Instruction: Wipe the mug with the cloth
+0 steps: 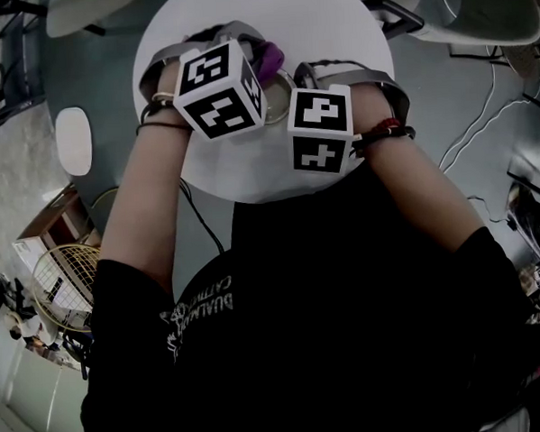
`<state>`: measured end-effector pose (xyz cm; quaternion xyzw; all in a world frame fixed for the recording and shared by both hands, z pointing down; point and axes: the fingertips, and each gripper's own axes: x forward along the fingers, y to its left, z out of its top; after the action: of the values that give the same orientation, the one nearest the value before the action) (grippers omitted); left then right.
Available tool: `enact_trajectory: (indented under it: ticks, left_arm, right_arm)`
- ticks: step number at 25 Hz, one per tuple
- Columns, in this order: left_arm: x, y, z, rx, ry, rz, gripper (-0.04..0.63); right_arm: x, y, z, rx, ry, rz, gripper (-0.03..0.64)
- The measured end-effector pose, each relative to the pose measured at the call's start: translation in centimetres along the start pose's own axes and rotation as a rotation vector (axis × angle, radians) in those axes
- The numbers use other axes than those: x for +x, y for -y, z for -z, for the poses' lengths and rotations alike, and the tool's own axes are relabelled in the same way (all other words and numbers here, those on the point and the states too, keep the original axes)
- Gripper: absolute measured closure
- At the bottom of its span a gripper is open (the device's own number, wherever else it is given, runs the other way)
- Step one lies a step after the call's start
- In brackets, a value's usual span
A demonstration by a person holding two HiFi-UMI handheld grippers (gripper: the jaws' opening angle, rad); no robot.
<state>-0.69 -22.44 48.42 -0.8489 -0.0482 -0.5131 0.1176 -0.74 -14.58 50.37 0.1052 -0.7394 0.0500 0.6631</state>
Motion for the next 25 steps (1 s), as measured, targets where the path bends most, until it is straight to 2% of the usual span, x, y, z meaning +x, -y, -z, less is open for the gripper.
enact_trajectory:
  ticks: [8,16,20,23,25]
  left_arm:
    - [0.4,0.2,-1.3,0.083,0.001,0.009,0.575]
    - [0.9,1.1,-2.4,0.183,0.009,0.053,0.575]
    - [1.2,1.8,-2.7,0.219,0.032,0.129,0.575]
    - [1.7,2.4,-2.7,0.237,0.020,0.223,0.575]
    - [1.9,2.5,-2.8,0.242,0.014,0.257,0.575]
  right_arm:
    - [0.1,0.0,-0.2,-0.003,-0.011,0.007,0.560]
    - [0.1,-0.1,-0.5,0.008,-0.006,0.012,0.554]
    - [0.1,-0.1,-0.7,0.022,-0.002,0.016,0.551]
    - [0.1,0.0,-0.8,0.035,0.000,0.019,0.548]
    - [0.1,0.0,-0.8,0.046,0.002,0.021,0.548]
